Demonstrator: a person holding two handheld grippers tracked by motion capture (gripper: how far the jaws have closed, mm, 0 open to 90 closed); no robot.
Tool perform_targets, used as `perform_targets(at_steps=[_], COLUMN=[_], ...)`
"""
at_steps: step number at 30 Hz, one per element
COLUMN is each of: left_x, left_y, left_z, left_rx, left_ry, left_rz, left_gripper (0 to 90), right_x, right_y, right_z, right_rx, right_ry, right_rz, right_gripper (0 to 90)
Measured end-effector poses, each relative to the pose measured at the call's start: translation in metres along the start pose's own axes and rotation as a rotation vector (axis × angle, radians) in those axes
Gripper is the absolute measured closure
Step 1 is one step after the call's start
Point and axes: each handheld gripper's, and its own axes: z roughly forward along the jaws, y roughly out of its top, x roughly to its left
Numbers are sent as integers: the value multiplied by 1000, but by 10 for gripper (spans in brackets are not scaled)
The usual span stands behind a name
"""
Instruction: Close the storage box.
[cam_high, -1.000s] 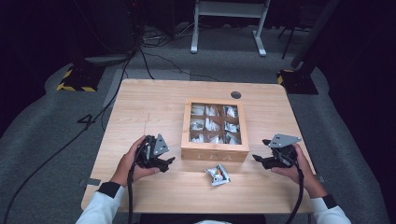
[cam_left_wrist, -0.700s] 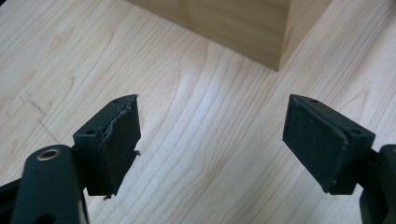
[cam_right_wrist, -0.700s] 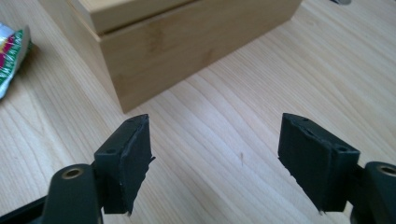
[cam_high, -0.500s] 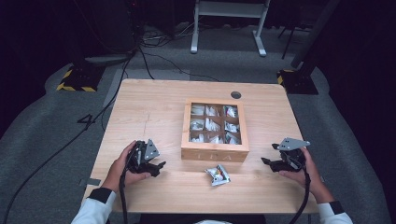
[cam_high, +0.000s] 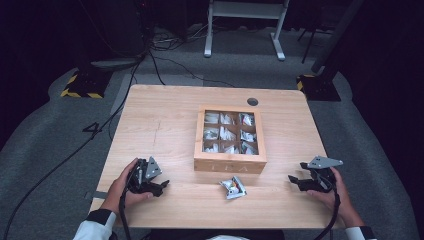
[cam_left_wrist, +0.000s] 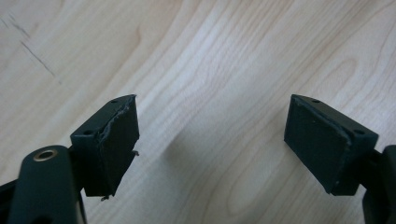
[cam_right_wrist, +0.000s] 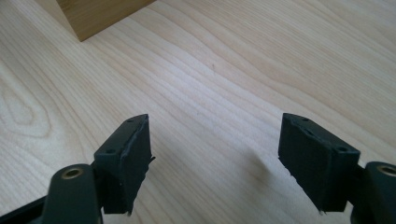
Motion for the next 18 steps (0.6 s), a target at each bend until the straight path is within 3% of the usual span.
perform_targets(at_steps=[6,9,11,12,18], left_x=[4,7,9,9,7], left_y=[-10,-18,-25,-28,-31], left_z=[-4,-5,-4,-4,-7], left_rx=[-10,-28,-54,-75,-75], left_ry=[-36,-78,-107,-107,-97], left_rz=[-67,-126,-194,-193,-207], left_gripper=[182,182,181,180,180], right_x=[-2,-4,-5,-5,-5], right_y=[-15,-21,-25,-27,-31], right_z=[-2,-5,-6,-7,-11], right_rx=[-10,-28,-41,-43,-41], right_ry=[-4,5,-7,-15,-45], right_rz=[56,92,111,118,145], right_gripper=[257,250,245,239,215])
